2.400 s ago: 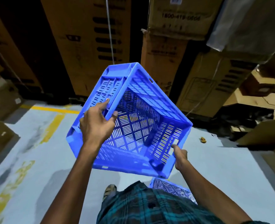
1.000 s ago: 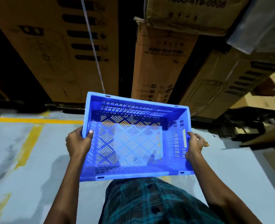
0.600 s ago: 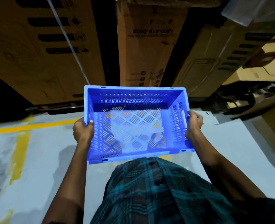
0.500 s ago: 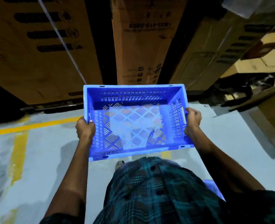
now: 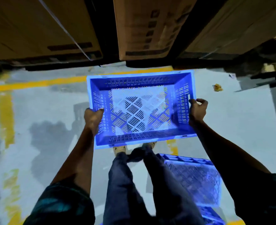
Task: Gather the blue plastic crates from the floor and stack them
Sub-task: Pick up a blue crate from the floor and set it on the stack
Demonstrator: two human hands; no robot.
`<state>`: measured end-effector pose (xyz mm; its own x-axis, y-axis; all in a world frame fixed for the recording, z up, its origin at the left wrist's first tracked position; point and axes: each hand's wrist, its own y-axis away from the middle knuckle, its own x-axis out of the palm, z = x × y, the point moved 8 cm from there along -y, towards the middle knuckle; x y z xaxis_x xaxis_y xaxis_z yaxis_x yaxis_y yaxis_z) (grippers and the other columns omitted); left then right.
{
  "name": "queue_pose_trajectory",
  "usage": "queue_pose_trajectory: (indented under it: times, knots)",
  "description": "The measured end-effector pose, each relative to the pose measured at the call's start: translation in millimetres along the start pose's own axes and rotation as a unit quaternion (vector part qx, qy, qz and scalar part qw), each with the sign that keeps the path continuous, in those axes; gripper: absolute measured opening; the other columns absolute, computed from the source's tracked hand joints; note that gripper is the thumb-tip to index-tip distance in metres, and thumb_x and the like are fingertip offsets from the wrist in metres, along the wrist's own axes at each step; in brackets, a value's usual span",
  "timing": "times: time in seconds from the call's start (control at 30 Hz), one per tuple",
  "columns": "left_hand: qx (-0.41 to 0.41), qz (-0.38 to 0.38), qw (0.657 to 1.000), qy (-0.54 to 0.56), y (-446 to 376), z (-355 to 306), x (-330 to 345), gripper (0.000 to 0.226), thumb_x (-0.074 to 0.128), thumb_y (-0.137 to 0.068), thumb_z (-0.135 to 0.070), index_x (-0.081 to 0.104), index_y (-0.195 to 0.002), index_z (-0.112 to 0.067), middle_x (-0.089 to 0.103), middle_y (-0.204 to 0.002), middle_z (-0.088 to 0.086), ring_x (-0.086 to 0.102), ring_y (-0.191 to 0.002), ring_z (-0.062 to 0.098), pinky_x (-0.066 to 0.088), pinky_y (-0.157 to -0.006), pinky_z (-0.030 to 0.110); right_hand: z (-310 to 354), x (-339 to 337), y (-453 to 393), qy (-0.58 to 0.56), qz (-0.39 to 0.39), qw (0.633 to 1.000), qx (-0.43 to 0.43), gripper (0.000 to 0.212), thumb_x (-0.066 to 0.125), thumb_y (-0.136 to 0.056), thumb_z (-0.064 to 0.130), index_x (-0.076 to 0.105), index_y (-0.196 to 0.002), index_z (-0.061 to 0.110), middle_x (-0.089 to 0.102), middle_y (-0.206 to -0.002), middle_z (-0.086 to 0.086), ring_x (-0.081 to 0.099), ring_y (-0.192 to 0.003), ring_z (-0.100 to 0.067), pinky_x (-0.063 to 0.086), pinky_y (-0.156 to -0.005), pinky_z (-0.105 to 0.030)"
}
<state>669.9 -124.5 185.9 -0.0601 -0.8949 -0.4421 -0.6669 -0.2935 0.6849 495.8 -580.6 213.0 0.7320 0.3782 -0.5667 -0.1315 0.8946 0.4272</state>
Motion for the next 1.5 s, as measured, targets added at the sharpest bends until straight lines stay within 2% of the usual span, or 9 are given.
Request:
queue_pose_trajectory:
  times: [0.2, 0.4, 0.53, 0.63, 0.87, 0.93, 1.1, 1.3, 1.5]
  knots:
    - [-0.071, -0.055, 0.995, 0.04, -113, 77, 101, 0.047, 0.077, -0.055, -0.039, 0.062, -0.09, -0.011, 0.072, -0.099, 0.007, 0.069, -0.083, 0.023, 0.058, -0.083, 0.041, -91, 90, -103, 0.049, 0.013, 0.998, -0.029, 0.035, 0.062, -0.07, 0.036, 0.048, -0.098, 0.02, 0.06, -0.091, -0.004, 0.057, -0.084, -0.021, 0.041, -0.079, -0.028]
    - [-0.091, -0.083, 0.992, -0.029, -240, 164, 180, 0.09, 0.069, -0.036, -0.059, 0.065, -0.11, -0.009, 0.071, -0.109, 0.012, 0.07, -0.098, 0.031, 0.058, -0.088, 0.046, -174, 152, -185, 0.077, 0.002, 0.996, -0.054, 0.039, 0.06, -0.067, 0.043, 0.045, -0.098, 0.023, 0.06, -0.093, -0.008, 0.061, -0.091, -0.032, 0.047, -0.087, -0.041]
    - [-0.047, -0.066, 0.996, -0.047, -224, 143, 212, 0.073, 0.071, -0.065, -0.046, 0.051, -0.123, -0.007, 0.061, -0.124, 0.016, 0.062, -0.105, 0.034, 0.051, -0.096, 0.047, -187, 174, -209, 0.083, 0.019, 0.993, -0.077, 0.039, 0.063, -0.069, 0.038, 0.044, -0.098, 0.021, 0.061, -0.094, -0.008, 0.06, -0.088, -0.029, 0.043, -0.08, -0.033]
    - [-0.023, -0.062, 0.997, -0.047, -214, 133, 220, 0.073, 0.067, -0.066, -0.043, 0.045, -0.126, -0.007, 0.057, -0.127, 0.016, 0.06, -0.109, 0.035, 0.047, -0.1, 0.047, -184, 171, -211, 0.078, 0.016, 0.994, -0.074, 0.04, 0.062, -0.069, 0.039, 0.042, -0.099, 0.021, 0.064, -0.099, -0.014, 0.06, -0.089, -0.029, 0.044, -0.082, -0.034]
    - [-0.096, -0.006, 0.994, -0.044, -287, 195, 258, 0.055, 0.077, -0.052, -0.035, 0.064, -0.096, -0.004, 0.069, -0.092, 0.015, 0.068, -0.079, 0.03, 0.059, -0.073, 0.043, -233, 222, -258, 0.109, 0.084, 0.99, -0.03, 0.046, 0.064, -0.067, 0.037, 0.056, -0.108, 0.02, 0.06, -0.102, -0.003, 0.06, -0.097, -0.027, 0.047, -0.089, -0.035]
    - [-0.112, 0.004, 0.992, -0.055, -279, 192, 255, 0.032, 0.074, -0.062, -0.021, 0.062, -0.085, -0.003, 0.064, -0.083, 0.016, 0.059, -0.071, 0.026, 0.051, -0.063, 0.037, -238, 232, -255, 0.141, 0.117, 0.983, -0.026, 0.054, 0.066, -0.073, 0.034, 0.058, -0.121, 0.012, 0.06, -0.111, -0.007, 0.055, -0.099, -0.022, 0.041, -0.087, -0.029]
    - [-0.023, -0.018, 0.993, -0.116, -237, 139, 253, 0.057, 0.076, -0.075, -0.018, 0.05, -0.122, 0.001, 0.061, -0.118, 0.018, 0.062, -0.099, 0.028, 0.052, -0.082, 0.04, -206, 227, -223, 0.208, 0.122, 0.969, -0.045, 0.048, 0.068, -0.086, 0.021, 0.055, -0.129, 0.004, 0.06, -0.126, -0.021, 0.058, -0.116, -0.035, 0.043, -0.096, -0.036]
    - [0.033, 0.09, 0.986, -0.14, -188, 107, 268, 0.076, 0.073, -0.06, -0.039, 0.051, -0.125, -0.006, 0.064, -0.118, 0.025, 0.065, -0.106, 0.041, 0.053, -0.09, 0.05, -161, 219, -122, 0.165, 0.18, 0.967, -0.078, 0.051, 0.067, -0.075, 0.025, 0.059, -0.122, 0.005, 0.063, -0.12, -0.017, 0.06, -0.111, -0.033, 0.048, -0.098, -0.042]
    - [0.135, 0.206, 0.951, -0.186, -44, 17, 224, 0.051, 0.065, -0.091, -0.017, 0.048, -0.137, -0.007, 0.05, -0.142, 0.014, 0.05, -0.129, 0.029, 0.039, -0.107, 0.033, -117, 141, -8, 0.063, 0.142, 0.987, -0.044, 0.046, 0.068, -0.08, 0.02, 0.058, -0.122, 0.006, 0.061, -0.122, -0.012, 0.062, -0.107, -0.032, 0.051, -0.092, -0.042]
